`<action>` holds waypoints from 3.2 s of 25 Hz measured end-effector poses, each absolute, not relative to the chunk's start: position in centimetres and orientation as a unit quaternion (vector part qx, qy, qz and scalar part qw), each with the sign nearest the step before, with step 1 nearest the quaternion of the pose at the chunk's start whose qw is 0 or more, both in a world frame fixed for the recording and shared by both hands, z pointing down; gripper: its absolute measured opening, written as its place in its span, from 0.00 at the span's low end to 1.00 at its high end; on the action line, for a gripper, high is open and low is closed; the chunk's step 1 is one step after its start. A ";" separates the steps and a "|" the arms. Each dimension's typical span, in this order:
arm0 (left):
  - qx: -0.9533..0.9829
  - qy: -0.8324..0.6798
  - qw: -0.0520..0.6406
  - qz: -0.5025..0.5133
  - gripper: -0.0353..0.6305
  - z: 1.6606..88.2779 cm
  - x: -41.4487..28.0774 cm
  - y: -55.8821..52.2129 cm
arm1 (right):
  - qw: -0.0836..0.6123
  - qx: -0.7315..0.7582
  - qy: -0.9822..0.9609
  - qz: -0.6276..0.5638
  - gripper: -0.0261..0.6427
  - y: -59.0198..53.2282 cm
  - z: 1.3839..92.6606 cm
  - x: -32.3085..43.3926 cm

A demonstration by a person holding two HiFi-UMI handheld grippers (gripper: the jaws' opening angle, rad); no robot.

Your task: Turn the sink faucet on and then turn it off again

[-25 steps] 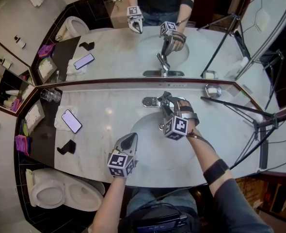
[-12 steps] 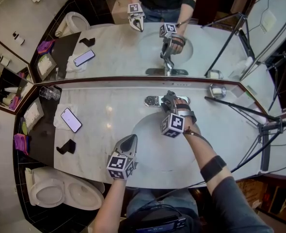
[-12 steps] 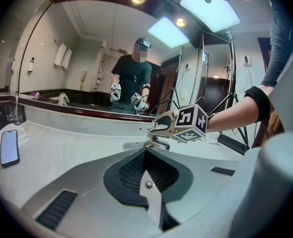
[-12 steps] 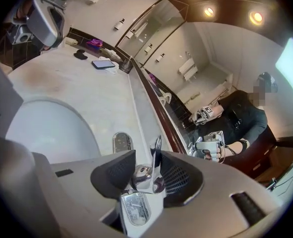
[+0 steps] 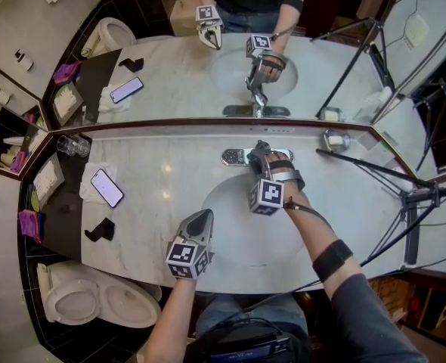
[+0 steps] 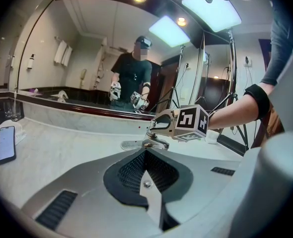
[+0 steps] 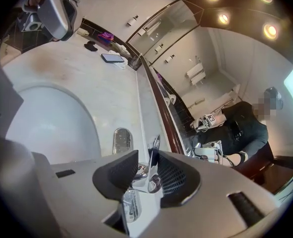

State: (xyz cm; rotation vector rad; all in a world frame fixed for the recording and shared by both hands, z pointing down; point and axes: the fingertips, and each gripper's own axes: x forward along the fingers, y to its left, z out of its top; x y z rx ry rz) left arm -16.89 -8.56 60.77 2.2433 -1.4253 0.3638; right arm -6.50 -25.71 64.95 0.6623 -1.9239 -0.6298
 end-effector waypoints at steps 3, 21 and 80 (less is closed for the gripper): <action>0.815 -0.516 0.229 0.132 0.06 60.9 -16.7 -8.6 | 0.486 0.273 -0.789 -0.259 0.22 -25.7 65.4 -6.5; 0.813 -0.517 0.236 0.129 0.06 61.2 -16.5 -8.9 | 0.533 0.218 -0.752 -0.320 0.22 -24.4 66.8 -6.9; 0.837 -0.508 0.157 0.127 0.06 50.7 -16.1 -4.3 | 0.379 0.482 -0.789 -0.035 0.06 -11.8 52.3 10.8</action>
